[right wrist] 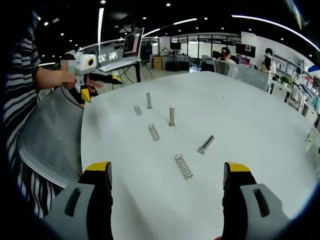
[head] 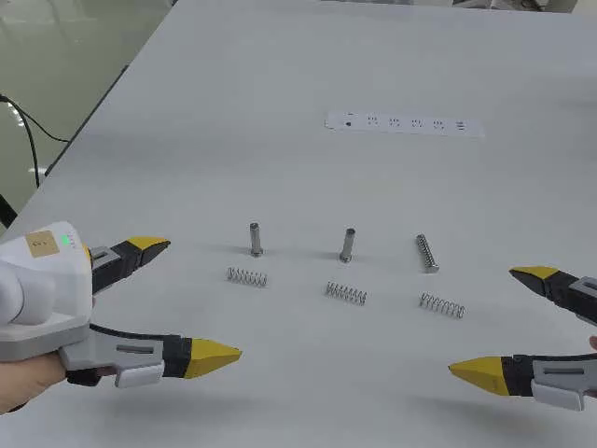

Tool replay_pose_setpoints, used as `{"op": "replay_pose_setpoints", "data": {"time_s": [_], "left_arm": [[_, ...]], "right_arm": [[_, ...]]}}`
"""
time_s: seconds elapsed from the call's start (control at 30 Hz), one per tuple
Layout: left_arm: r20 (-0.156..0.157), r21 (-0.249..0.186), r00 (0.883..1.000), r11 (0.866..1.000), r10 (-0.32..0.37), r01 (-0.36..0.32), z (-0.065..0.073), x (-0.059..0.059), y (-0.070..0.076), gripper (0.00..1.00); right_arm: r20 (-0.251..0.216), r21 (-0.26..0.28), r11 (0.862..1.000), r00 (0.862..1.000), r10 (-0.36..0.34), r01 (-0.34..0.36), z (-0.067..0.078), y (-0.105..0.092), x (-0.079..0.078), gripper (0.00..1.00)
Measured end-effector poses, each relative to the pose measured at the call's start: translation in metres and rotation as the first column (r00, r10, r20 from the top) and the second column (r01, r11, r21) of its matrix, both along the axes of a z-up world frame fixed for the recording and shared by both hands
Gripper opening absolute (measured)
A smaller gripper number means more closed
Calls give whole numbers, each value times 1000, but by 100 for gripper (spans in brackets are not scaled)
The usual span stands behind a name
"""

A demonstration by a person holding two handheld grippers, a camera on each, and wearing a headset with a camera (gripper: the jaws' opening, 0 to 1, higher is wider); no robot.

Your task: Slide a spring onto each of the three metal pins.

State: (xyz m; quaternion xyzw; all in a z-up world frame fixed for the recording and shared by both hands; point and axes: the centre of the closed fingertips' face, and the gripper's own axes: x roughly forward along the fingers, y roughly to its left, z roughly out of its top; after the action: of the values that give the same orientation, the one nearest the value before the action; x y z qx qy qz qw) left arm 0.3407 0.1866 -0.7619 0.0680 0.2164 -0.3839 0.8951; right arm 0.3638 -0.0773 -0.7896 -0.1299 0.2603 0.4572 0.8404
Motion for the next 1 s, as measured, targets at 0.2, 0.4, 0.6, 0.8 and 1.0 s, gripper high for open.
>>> {"op": "replay_pose_setpoints", "data": {"time_s": [0.2,0.4,0.6,0.8,1.0], "left_arm": [[-4,-1,1000,1000,0,0,0,-1,0,98],[-8,0,1000,1000,1,-1,-2,-2,0,97],[-9,1,1000,1000,2,-2,-2,-3,0,98],[-4,0,1000,1000,10,-10,-2,-2,2,97],[-7,-1,1000,1000,8,-8,-1,-3,3,97]], "right_arm": [[-1,-4,1000,1000,2,-2,-1,1,0,99],[-1,-6,1000,1000,0,0,-1,0,1,99],[-5,-9,1000,1000,-1,1,-3,0,1,97],[-6,-10,1000,1000,0,0,-3,1,0,97],[-9,-8,1000,1000,2,-2,-4,2,0,97]]}}
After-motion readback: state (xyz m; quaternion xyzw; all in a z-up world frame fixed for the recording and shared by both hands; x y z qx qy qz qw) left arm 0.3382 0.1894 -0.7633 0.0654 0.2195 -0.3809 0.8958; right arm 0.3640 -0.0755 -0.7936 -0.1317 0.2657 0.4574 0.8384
